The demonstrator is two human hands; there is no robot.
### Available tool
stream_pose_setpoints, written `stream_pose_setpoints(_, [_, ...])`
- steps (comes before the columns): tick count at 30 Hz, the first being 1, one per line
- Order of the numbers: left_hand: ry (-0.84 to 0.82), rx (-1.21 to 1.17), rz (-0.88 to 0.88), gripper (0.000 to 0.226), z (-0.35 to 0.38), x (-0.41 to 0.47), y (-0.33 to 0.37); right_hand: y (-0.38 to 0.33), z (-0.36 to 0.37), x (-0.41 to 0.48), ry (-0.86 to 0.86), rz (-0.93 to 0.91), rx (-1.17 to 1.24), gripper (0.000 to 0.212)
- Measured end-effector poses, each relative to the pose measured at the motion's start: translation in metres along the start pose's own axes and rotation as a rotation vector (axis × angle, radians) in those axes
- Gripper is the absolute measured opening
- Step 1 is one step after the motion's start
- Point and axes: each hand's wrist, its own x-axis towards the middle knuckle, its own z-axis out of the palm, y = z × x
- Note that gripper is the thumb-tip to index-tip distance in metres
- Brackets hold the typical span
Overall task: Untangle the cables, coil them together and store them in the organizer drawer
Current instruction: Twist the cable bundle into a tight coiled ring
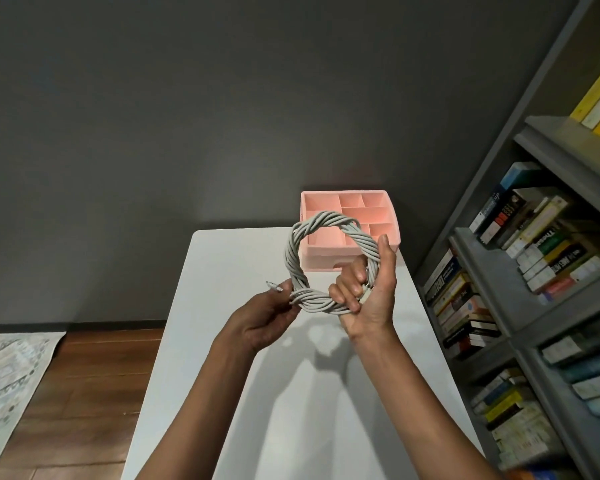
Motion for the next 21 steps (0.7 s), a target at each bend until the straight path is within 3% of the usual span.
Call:
stream_pose_setpoints(3, [-0.017,0.010,0.023,0.022,0.006,0.003,-0.003,-0.003,-0.001,0.003,-0.098,0.038,0.031,0.062])
stream_pose_setpoints(7, [0.028,-0.063,-0.003,0.043,0.018,0.002,-0.007,-0.006,-0.006,0.005,-0.124,0.050,0.056,0.063])
stream_pose_setpoints(9, [0.066,-0.063,-0.030,0.038,0.022,0.002,-0.007,-0.007,-0.006,0.005,-0.120,0.057,0.031,0.063])
stream_pose_setpoints(13, [0.189,0.255,-0.059,0.014,0.025,-0.001,-0.001,-0.007,-0.006,0.003,-0.089,0.060,-0.011,0.065])
stream_pose_setpoints(18, [0.257,0.483,0.070,0.020,0.030,0.000,-0.004,-0.003,-0.008,0.004,-0.056,0.055,-0.041,0.063])
stream_pose_setpoints(21, [0.233,0.465,0.204,0.025,0.029,0.002,-0.012,0.000,-0.009,0.005,-0.021,0.052,-0.046,0.063])
